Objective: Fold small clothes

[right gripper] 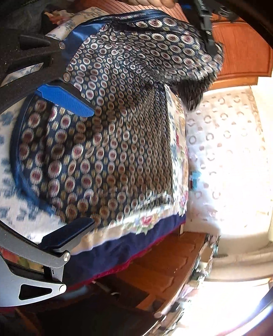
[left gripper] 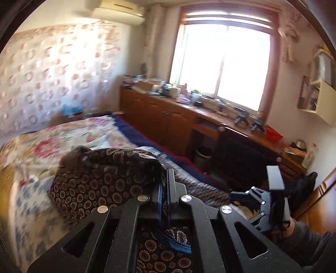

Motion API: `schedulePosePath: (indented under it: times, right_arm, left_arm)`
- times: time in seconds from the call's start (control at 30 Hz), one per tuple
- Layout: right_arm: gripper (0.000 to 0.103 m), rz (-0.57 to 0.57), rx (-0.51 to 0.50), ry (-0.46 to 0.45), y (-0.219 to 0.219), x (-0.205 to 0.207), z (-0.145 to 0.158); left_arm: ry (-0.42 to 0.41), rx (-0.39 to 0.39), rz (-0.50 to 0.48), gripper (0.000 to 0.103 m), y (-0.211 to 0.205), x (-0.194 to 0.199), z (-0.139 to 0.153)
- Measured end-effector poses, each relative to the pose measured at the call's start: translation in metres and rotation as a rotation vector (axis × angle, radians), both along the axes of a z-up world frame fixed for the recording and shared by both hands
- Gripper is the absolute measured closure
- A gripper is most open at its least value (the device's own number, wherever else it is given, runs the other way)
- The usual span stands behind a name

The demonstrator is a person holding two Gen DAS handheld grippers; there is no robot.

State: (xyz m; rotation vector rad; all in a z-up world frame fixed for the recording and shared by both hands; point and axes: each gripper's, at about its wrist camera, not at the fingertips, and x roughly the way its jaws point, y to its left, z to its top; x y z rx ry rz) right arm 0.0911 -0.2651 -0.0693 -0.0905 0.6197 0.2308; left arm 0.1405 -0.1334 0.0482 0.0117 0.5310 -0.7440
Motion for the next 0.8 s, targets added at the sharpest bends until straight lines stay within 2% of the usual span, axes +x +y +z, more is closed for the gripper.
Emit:
schedulePosePath:
  times: [0.17,0.2,0.27,0.33,0.37,0.43,0.57,0.63,0.73,0.8]
  right_arm:
    - [0.006,-0.032,0.029,-0.004,-0.019,-0.009,0.000]
    - [0.006,-0.036,0.029,-0.004,-0.020,-0.009,0.000]
    - [0.006,-0.045,0.028,-0.002,-0.023,-0.013,-0.002]
    - [0.006,-0.053,0.027,0.001,-0.025,-0.013,-0.002]
    - [0.006,-0.058,0.029,0.002,-0.027,-0.010,-0.003]
    - [0.006,-0.065,0.034,0.003,-0.029,-0.011,-0.004]
    - [0.007,-0.067,0.045,0.001,-0.024,-0.007,0.003]
    - [0.011,-0.056,0.049,0.004,-0.020,-0.003,0.005]
    - [0.022,-0.032,0.035,0.008,-0.017,0.009,0.008]
    - [0.037,-0.004,0.035,0.015,-0.010,0.019,0.011]
  left_arm:
    - [0.029,0.020,-0.059,0.096,-0.039,0.009,0.002]
    - [0.042,0.037,-0.067,0.091,-0.043,0.011,-0.002]
    - [0.042,0.055,-0.073,0.058,-0.048,0.013,-0.009]
    - [0.039,0.065,-0.066,0.049,-0.043,0.012,-0.014]
    - [0.043,0.072,-0.056,0.041,-0.039,0.013,-0.017]
    - [0.049,0.083,-0.027,0.034,-0.036,0.018,-0.021]
    - [0.070,0.095,0.024,0.030,-0.020,0.021,-0.033]
    - [0.077,0.104,0.060,0.030,-0.007,0.020,-0.041]
    - [0.091,0.108,0.094,0.030,0.012,0.019,-0.050]
    - [0.102,0.111,0.112,0.030,0.022,0.020,-0.057]
